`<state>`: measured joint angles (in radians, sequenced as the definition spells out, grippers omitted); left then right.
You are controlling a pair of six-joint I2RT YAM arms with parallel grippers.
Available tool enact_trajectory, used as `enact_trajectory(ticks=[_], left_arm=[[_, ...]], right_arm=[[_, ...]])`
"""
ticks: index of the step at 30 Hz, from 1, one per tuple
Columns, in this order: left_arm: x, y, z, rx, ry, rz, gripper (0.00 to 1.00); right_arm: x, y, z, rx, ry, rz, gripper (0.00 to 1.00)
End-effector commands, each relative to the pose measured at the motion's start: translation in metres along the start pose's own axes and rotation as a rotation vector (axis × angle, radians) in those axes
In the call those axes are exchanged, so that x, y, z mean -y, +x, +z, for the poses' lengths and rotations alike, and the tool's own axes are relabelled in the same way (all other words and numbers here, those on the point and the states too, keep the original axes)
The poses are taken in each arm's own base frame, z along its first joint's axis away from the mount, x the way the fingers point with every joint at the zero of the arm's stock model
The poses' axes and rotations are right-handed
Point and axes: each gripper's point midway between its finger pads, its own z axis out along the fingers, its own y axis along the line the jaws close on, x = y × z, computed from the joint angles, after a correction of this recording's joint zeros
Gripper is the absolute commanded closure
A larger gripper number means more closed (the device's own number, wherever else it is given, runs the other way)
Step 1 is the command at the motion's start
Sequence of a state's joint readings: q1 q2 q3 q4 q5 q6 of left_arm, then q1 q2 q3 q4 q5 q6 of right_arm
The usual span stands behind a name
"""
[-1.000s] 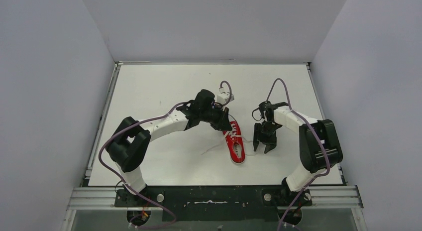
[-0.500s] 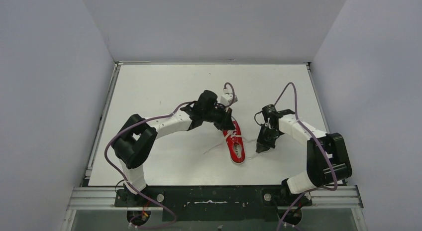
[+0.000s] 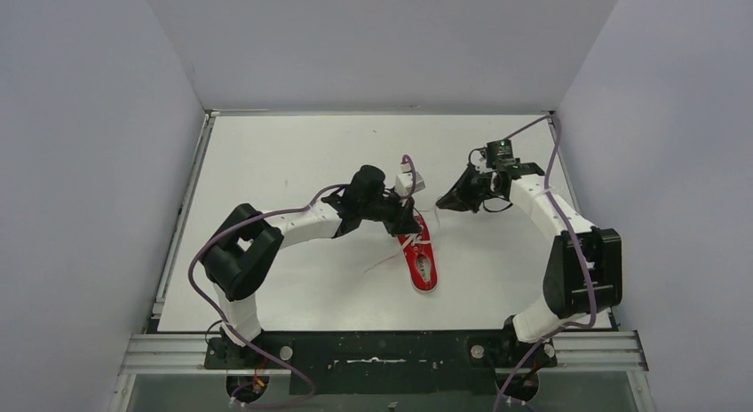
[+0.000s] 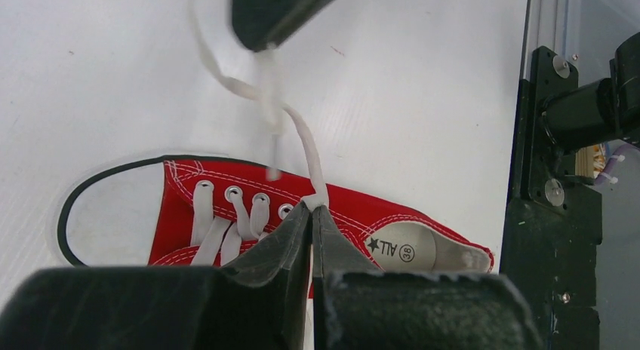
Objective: Tie the shoes
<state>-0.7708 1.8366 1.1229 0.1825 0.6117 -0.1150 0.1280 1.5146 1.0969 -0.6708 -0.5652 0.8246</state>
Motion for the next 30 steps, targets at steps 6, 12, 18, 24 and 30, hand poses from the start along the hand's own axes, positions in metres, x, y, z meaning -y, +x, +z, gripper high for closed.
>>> enact_trajectory(ticks=[6,12,18,24,30], left_arm=[[0.015,-0.027,-0.005,0.147,0.076,0.148,0.99],[0.015,-0.022,-0.008,0.168,0.071,0.193,1.0],[0.019,-0.017,-0.01,0.181,0.098,0.215,1.0],[0.025,-0.011,-0.014,0.199,0.133,0.212,0.99],[0.023,-0.008,-0.015,0.204,0.127,0.188,1.0]], right_arm=[[-0.095,0.001,0.062,-0.1,-0.161,-0.096,1.0],[-0.096,0.042,0.086,-0.23,-0.086,-0.205,1.0],[-0.068,0.087,0.09,-0.368,0.002,-0.329,1.0],[-0.049,0.109,0.09,-0.471,0.034,-0.402,1.0],[-0.055,0.11,0.084,-0.5,0.001,-0.409,0.78]])
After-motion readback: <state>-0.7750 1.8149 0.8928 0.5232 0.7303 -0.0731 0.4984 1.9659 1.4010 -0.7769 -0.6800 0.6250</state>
